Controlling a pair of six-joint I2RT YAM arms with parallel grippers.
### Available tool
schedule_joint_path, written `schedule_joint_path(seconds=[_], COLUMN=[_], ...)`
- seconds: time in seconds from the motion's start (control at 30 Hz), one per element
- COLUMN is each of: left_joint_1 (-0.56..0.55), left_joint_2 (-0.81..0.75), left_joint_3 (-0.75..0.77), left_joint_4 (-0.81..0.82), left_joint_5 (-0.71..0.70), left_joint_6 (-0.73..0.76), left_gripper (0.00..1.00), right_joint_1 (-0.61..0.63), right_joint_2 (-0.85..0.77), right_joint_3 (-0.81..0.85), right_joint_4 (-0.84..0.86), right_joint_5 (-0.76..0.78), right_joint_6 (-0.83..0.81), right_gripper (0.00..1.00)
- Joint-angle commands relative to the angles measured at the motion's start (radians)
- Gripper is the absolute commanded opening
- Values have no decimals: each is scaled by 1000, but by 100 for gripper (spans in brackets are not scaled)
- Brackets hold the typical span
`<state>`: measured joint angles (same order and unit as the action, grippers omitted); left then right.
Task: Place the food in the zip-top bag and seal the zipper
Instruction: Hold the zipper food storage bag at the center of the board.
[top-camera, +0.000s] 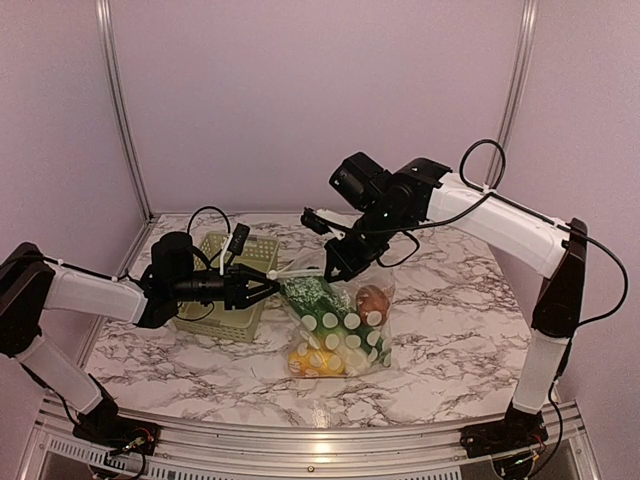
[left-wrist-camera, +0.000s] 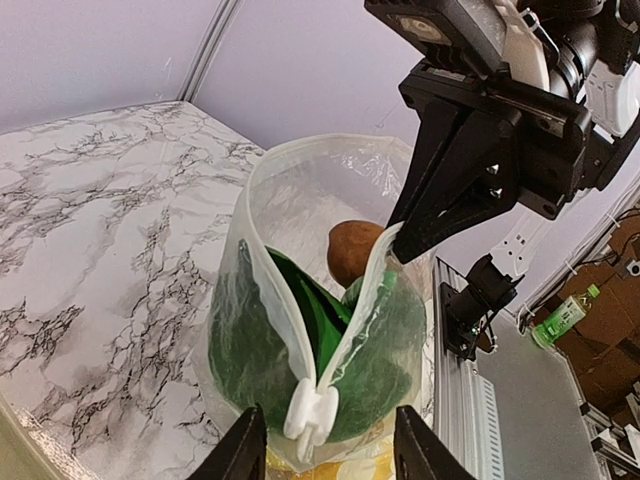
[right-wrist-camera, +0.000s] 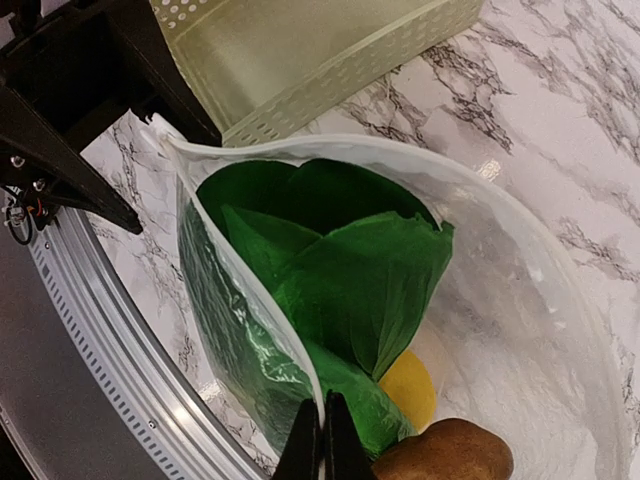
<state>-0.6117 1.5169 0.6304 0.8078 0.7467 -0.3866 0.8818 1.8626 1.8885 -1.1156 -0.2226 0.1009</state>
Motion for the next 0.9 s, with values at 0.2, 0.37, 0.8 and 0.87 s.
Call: schedule_joint_path(seconds=[0.2,0.37,0.8,0.87], left_joint_1=[-2,-2,-3,-3], left_joint_2=[47,51,61,74], left_joint_3=[-5,-16,-58,-71], left_joint_4=[93,140,235,286], left_joint_5=[-12,-27,-17,-20], left_joint_6=[-37,-57,-66,-86], left_gripper=[30,23,25,24], right_joint_1=[6,6,7,6], right_joint_2=[12,4,-4,-5], right_joint_3=[53,45,34,34], right_joint_4=[-26,-24,-32,-35], right_joint_5=[15,16,17,16], right_joint_6=[5,12,19,19], right_gripper=[0,0,1,1])
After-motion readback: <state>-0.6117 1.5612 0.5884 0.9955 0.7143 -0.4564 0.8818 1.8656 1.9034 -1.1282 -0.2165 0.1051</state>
